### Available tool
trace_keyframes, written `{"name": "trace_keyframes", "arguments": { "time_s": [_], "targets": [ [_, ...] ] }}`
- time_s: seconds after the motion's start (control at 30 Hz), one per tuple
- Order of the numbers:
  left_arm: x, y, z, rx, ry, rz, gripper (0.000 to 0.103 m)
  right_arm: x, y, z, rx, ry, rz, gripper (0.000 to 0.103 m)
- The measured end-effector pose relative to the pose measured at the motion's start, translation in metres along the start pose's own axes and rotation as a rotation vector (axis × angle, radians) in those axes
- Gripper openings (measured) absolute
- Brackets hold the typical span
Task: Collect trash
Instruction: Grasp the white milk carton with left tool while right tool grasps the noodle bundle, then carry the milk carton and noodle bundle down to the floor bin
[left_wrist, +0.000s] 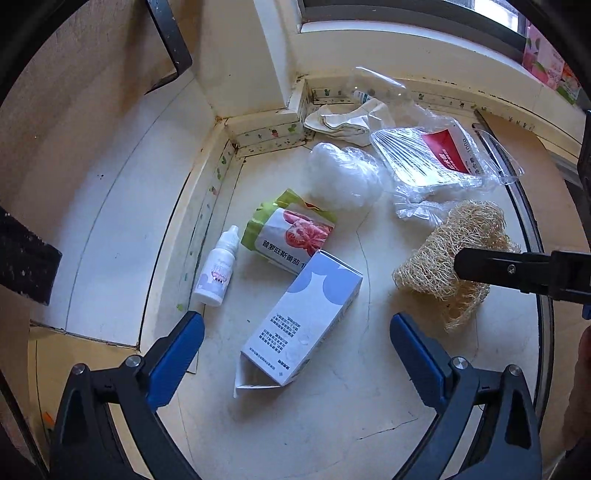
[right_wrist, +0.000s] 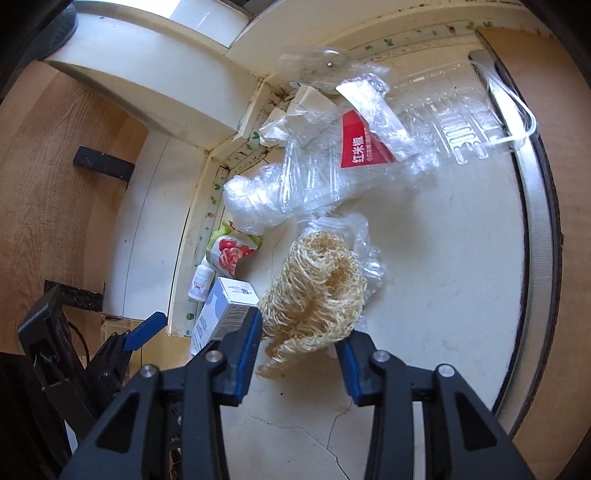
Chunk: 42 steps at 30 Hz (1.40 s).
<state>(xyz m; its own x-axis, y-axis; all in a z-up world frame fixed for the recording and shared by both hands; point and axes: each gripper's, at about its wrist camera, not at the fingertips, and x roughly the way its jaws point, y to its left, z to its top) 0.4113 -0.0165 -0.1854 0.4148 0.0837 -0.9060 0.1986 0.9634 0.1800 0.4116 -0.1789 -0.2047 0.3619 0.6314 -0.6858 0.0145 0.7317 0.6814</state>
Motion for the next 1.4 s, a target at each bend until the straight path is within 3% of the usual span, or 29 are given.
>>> {"name": "trace_keyframes", "arguments": {
  "time_s": [0.2,0.5,0.7,0.77,0.93,1.17,1.4],
  "targets": [
    [-0.001,0.001,0.001,0.01,-0.004,-0.006,0.098,-0.007,0.0,-0.003,-0.031,-0.029,-0.004,0.029],
    [0.008,0.004,0.001,0.01,0.015,-0.026,0.093,-0.025,-0.002,-0.008,-0.061,-0.075,-0.028,0.028],
    [0.025,0.006,0.002,-0.001,0.072,-0.077,0.072,-0.029,-0.004,-0.01,-0.057,-0.07,-0.033,0.028],
    [0.031,0.007,0.0,-0.014,0.091,-0.088,0.056,-0.029,-0.003,-0.011,-0.055,-0.071,-0.032,0.027],
    [0.031,0.012,-0.007,-0.064,0.099,-0.128,0.033,-0.039,0.002,-0.018,-0.057,-0.085,-0.031,0.027],
    [0.0,0.018,-0.027,-0.162,0.043,-0.175,0.033,-0.07,0.024,-0.042,-0.084,-0.134,-0.038,0.027],
    [-0.072,0.005,-0.081,-0.183,0.012,-0.189,0.033,-0.111,0.048,-0.094,-0.094,-0.187,-0.04,0.026]
  ]
}}
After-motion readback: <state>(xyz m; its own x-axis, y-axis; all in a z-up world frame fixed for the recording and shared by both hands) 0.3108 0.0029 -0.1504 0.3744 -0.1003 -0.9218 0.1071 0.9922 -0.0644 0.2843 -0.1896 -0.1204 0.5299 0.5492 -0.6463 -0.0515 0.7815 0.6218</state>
